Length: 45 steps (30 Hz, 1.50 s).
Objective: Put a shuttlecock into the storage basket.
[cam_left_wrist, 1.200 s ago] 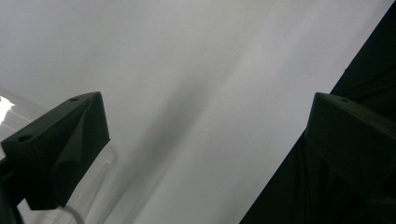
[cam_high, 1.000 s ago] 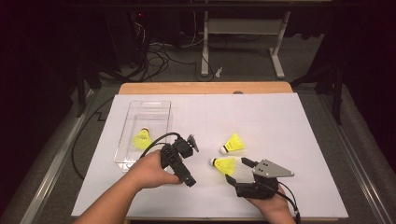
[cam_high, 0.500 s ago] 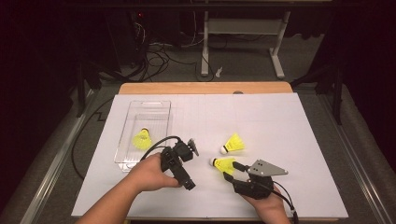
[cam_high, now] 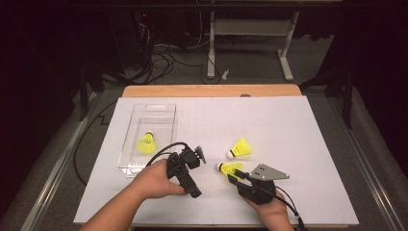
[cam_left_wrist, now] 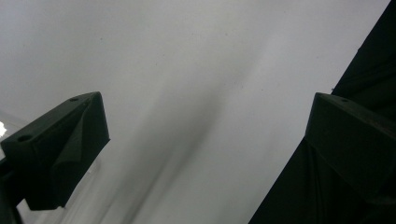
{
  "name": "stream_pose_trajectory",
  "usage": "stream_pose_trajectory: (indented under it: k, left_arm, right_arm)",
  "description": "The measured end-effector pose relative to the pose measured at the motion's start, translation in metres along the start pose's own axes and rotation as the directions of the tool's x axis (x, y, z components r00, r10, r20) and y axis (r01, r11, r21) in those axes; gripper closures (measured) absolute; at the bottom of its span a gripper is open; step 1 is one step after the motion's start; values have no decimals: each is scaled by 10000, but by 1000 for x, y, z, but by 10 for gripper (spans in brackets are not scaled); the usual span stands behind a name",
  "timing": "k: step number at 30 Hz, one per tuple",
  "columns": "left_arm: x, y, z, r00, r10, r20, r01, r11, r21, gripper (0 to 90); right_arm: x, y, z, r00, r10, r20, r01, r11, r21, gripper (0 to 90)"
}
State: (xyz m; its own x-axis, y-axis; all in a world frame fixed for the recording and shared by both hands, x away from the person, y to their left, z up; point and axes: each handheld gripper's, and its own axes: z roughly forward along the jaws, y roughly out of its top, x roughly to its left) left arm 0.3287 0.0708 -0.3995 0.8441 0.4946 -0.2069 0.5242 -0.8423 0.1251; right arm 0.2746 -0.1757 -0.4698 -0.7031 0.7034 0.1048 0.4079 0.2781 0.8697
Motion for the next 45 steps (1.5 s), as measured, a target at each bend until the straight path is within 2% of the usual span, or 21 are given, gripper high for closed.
stream_pose_trajectory:
  k: [5,12,17,25,28,30,35,45]
  left_arm:
    - [1,-1,1,10000,-25,-66,25,10000,-4,7]
    - [0,-1,3,10000,15,-87,-14,10000,60,7]
    - [0,-2,4,9999,19,-126,-19,10000,53,7]
    - [-2,-2,4,9998,114,-186,-113,9999,82,8]
    - [-3,-2,4,9997,152,-190,-149,9998,130,8]
    - [-3,-2,4,9998,173,-51,-173,9998,40,8]
    - [-5,-3,4,9993,328,-187,-326,9994,79,8]
    - [-7,-5,2,9987,438,-254,-436,9990,88,8]
  right_arm:
    - [0,-1,3,10000,32,12,-32,9996,275,765]
    - [-2,-1,5,9998,166,109,-170,9991,385,810]
    - [-2,-1,5,9997,215,132,-220,9990,388,889]
    - [-2,0,4,9997,102,238,-109,9996,276,900]
    - [-3,1,1,9998,163,114,-165,9998,127,900]
    - [-3,1,-1,9998,180,59,-181,9998,65,900]
    - [-4,2,-5,9998,136,-118,-137,9999,-52,900]
    - [-7,4,-11,9962,118,-859,-127,9999,-102,900]
